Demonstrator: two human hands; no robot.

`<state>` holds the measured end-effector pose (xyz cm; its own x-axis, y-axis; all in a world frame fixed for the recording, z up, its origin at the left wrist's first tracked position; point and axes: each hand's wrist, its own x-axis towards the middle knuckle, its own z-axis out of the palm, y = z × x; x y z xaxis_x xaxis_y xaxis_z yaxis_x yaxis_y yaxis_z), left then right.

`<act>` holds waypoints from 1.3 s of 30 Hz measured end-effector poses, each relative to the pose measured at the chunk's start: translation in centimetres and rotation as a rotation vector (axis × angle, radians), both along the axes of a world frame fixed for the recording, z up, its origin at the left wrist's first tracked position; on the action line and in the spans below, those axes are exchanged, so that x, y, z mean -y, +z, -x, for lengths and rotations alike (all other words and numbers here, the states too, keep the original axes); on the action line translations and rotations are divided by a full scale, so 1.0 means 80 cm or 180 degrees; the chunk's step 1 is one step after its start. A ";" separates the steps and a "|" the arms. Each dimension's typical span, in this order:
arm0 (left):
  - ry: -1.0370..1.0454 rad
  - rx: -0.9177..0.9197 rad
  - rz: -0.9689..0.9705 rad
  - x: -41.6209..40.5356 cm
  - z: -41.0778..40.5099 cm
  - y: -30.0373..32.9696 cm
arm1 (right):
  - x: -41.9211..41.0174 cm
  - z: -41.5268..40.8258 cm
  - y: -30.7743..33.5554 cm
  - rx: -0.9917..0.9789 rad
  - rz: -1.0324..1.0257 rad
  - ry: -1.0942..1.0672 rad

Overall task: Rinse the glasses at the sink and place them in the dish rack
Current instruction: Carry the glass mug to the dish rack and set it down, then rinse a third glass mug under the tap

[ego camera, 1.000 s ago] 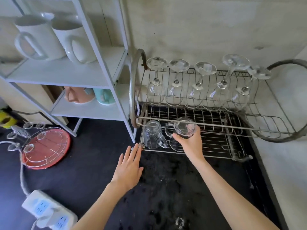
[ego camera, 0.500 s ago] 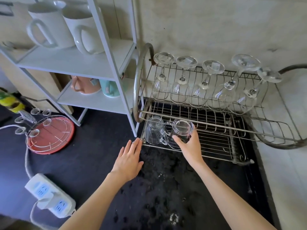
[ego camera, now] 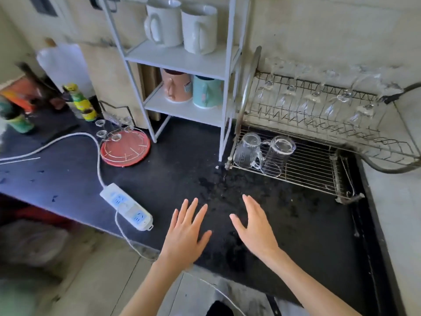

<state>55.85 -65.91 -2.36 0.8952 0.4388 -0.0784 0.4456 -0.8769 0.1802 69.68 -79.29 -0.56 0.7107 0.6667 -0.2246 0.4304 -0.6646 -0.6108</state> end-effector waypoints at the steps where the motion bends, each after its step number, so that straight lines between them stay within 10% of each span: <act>1: 0.0096 0.0027 0.0043 0.004 0.027 0.001 | -0.001 0.025 0.001 0.0133 0.0020 0.0163; 18: 0.2320 0.0266 0.0118 -0.030 0.504 0.041 | -0.194 0.427 0.041 0.0544 -0.0526 0.2778; 39: 0.3480 0.0568 -0.0047 -0.405 0.637 0.067 | -0.657 0.564 0.066 0.0913 -0.0655 0.3739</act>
<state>4.86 -33.55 3.02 0.0226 0.9994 0.0249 0.9497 -0.0292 0.3118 24.56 -26.72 4.74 -0.3396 0.9402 0.0263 0.8391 0.3155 -0.4431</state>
